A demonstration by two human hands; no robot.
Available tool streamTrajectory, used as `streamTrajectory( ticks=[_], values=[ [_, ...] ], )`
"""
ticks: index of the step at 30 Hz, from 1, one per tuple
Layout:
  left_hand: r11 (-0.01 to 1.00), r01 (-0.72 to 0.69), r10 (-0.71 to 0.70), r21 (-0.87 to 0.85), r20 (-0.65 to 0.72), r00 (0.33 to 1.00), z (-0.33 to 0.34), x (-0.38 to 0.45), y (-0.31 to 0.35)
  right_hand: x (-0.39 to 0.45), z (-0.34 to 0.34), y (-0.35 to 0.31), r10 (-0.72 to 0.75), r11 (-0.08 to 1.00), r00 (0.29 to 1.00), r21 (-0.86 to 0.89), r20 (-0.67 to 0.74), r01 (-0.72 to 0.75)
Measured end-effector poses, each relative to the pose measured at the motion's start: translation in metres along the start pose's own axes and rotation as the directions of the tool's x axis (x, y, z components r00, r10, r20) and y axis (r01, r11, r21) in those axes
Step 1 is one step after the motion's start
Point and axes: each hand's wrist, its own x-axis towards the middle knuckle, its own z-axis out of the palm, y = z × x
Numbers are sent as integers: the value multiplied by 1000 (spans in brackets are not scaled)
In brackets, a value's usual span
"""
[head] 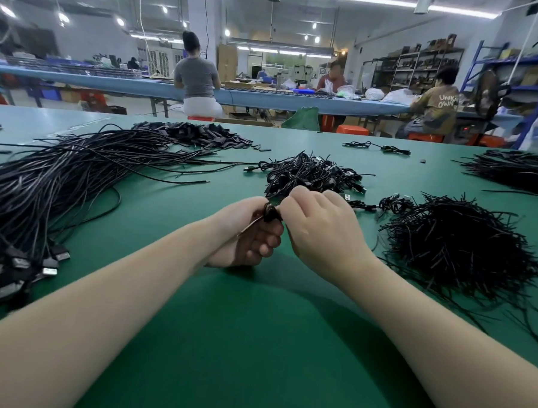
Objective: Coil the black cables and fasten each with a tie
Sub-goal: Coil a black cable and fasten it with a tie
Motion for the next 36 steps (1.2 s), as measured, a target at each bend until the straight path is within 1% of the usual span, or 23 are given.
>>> streamTrajectory(
  ticks=[1,3,4,5,6,7,8,9,11,14,15,16,17,20,22,24,27,28,30,32,33,34,36],
  values=[
    [1000,-3,3,7,-7,1000,0,1,0,0,0,-2,24,1000,1000,13,13,-24],
    [993,-105,111,52,-125,986,-5,5,-4,3,-2,-5,233,958,969,152,82,-243],
    [964,-207,241,168,-218,946,-7,7,-8,9,-3,-5,378,884,917,243,128,-399],
    [877,-272,400,395,-288,870,-11,8,-12,16,-3,-2,510,783,843,313,173,-538],
    [685,-230,559,692,-296,775,-17,9,-17,25,-1,3,605,695,773,347,190,-630],
    [440,-102,652,892,-240,719,-24,9,-24,35,1,11,679,633,714,353,174,-689],
    [298,8,670,955,-215,710,-30,10,-29,47,3,22,735,586,661,349,151,-731],
    [277,54,661,959,-231,714,-35,11,-33,61,8,37,783,532,603,337,153,-776],
    [372,33,644,928,-284,710,-38,12,-37,88,19,68,842,355,455,337,289,-872],
    [343,22,672,939,-261,693,-34,13,-37,103,36,88,726,3,275,397,630,-918],
    [320,25,677,947,-247,693,-34,13,-38,101,39,80,696,-25,248,368,674,-930],
    [315,25,682,949,-244,690,-34,13,-39,95,41,66,698,7,239,327,675,-945],
    [321,26,686,947,-252,683,-34,14,-40,85,41,48,710,81,269,304,651,-949],
    [305,57,671,951,-257,696,-34,15,-38,41,38,-13,604,309,440,314,664,-898],
    [211,106,635,972,-219,741,-35,13,-33,14,38,-36,518,466,476,232,710,-854],
    [78,225,625,971,-223,748,-49,6,-23,1,40,-42,485,617,534,163,692,-770],
    [-53,448,641,892,-314,701,-101,-21,2,2,38,-42,459,671,584,169,670,-722],
    [-76,527,634,847,-366,681,-123,-34,10,3,38,-42,453,672,583,171,675,-720],
    [-86,684,586,725,-518,623,-166,-64,24,5,38,-43,421,716,628,185,654,-673],
    [-83,810,513,581,-672,534,-209,-94,32,5,39,-45,369,745,671,227,643,-628],
    [-72,849,457,523,-740,494,-227,-108,34,6,39,-45,354,738,670,245,652,-628],
    [-83,867,388,492,-785,483,-245,-120,34,6,40,-45,350,729,659,249,665,-638],
    [-82,862,219,500,-835,505,-269,-139,28,6,41,-45,355,717,638,240,683,-655]
  ],
)
